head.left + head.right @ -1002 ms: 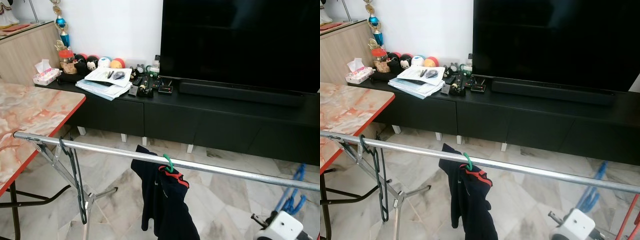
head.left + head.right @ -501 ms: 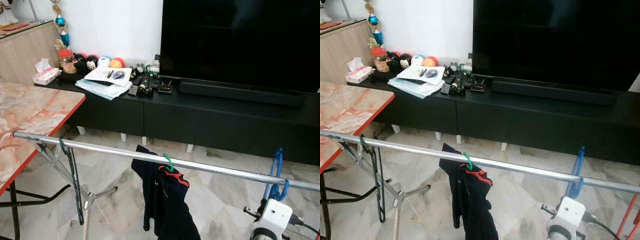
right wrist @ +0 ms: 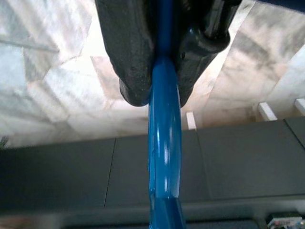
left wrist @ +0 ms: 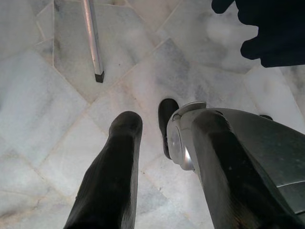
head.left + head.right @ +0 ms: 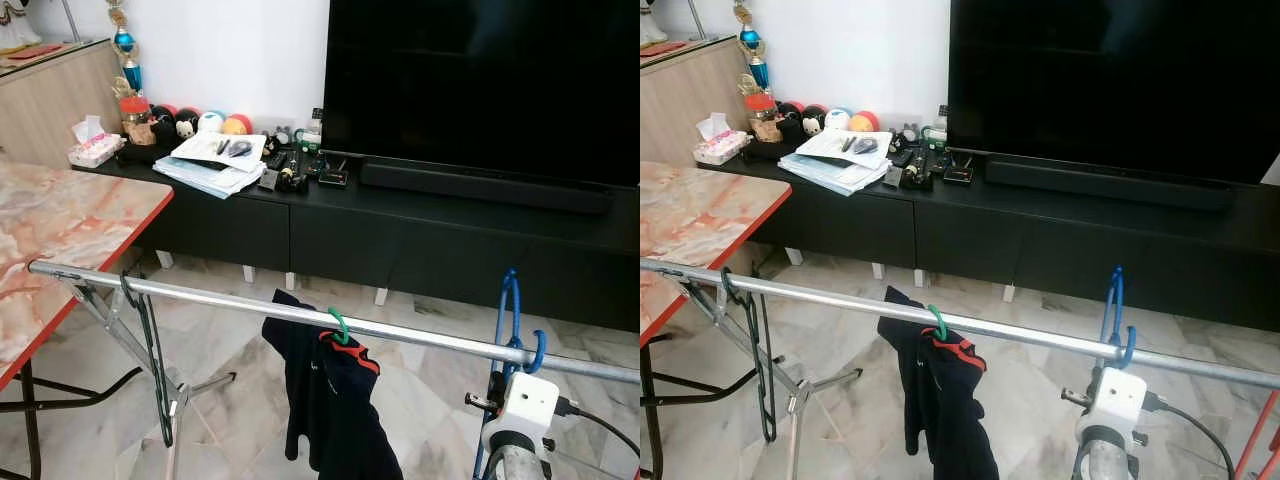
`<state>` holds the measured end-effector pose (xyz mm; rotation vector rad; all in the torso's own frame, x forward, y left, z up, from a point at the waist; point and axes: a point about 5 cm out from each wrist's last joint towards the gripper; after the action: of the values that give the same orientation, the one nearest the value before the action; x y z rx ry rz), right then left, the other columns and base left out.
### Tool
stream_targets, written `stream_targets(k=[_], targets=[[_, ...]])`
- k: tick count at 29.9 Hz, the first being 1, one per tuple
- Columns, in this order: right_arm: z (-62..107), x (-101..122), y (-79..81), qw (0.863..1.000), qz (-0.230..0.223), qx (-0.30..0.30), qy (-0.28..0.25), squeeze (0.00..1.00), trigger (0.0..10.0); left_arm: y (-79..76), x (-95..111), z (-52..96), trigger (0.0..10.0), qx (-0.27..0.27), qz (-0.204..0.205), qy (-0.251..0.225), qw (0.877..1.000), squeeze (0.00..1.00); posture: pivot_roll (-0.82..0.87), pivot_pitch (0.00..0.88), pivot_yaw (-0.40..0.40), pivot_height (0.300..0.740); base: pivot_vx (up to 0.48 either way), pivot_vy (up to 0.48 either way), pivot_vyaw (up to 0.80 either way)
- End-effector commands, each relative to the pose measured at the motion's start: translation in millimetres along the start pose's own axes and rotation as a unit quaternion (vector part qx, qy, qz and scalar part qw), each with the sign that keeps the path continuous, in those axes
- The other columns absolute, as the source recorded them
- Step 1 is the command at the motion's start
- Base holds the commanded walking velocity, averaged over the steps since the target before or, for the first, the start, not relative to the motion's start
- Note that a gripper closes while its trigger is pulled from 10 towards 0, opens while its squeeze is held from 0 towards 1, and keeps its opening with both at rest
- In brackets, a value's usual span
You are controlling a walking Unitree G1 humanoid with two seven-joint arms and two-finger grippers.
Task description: Hang hanger
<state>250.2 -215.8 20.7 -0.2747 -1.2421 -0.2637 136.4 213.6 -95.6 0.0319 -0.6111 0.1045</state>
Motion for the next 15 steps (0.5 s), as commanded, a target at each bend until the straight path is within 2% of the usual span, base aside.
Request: stream_targets(k=[1, 11, 12, 13, 14, 15], targets=[[-1.2, 1, -1.8, 1.0, -0.015, -0.002, 0.009, 0.0, 10.0, 3.0, -5, 1.3, 10.0, 0.0, -0.007, 0.013, 1.0, 0.0, 0.08, 0.0, -0.04, 0.74, 0.0, 0.0, 0.0], [10.2, 1, -1.6, 1.0, -0.022, 0.006, 0.013, 0.0, 10.0, 4.9, -3, 1.3, 10.0, 0.0, -0.007, 0.013, 1.0, 0.0, 0.08, 0.0, -0.043, 0.74, 0.0, 0.0, 0.0], [11.6, 1, -1.9, 1.0, -0.023, 0.006, 0.017, 0.08, 10.0, 4.7, -4, 1.3, 10.0, 0.0, -0.007, 0.013, 1.0, 0.0, 0.08, 0.0, -0.044, 0.74, 0.0, 0.0, 0.0], [11.6, 1, -1.9, 1.0, -0.023, 0.006, 0.017, 0.08, 10.0, 4.7, -4, 1.3, 10.0, 0.0, -0.007, 0.013, 1.0, 0.0, 0.08, 0.0, -0.044, 0.74, 0.0, 0.0, 0.0], [13.8, -1, -2.6, 0.999, -0.027, 0.006, 0.022, 0.3, 10.0, 4.6, -4, 1.3, 10.0, -0.001, -0.007, 0.013, 1.0, 0.0, 0.08, 0.0, -0.045, 0.74, 0.0, 0.0, 0.0], [15.6, -1, -2.9, 0.999, -0.03, 0.007, 0.023, 0.32, 10.0, 4.6, -4, 1.3, 10.0, -0.001, -0.007, 0.013, 1.0, 0.0, 0.08, 0.0, -0.045, 0.74, 0.0, 0.0, 0.0]])
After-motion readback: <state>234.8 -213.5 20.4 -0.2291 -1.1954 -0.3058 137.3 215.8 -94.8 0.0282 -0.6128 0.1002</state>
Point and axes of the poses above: a point about 5 cm out from each wrist's last joint towards the gripper, its own z axis pointing back from the gripper into the wrist, its own x axis along the axis of the wrist's last joint, y = z × x, and after that the axes turned 3 degrees about z, right-handed
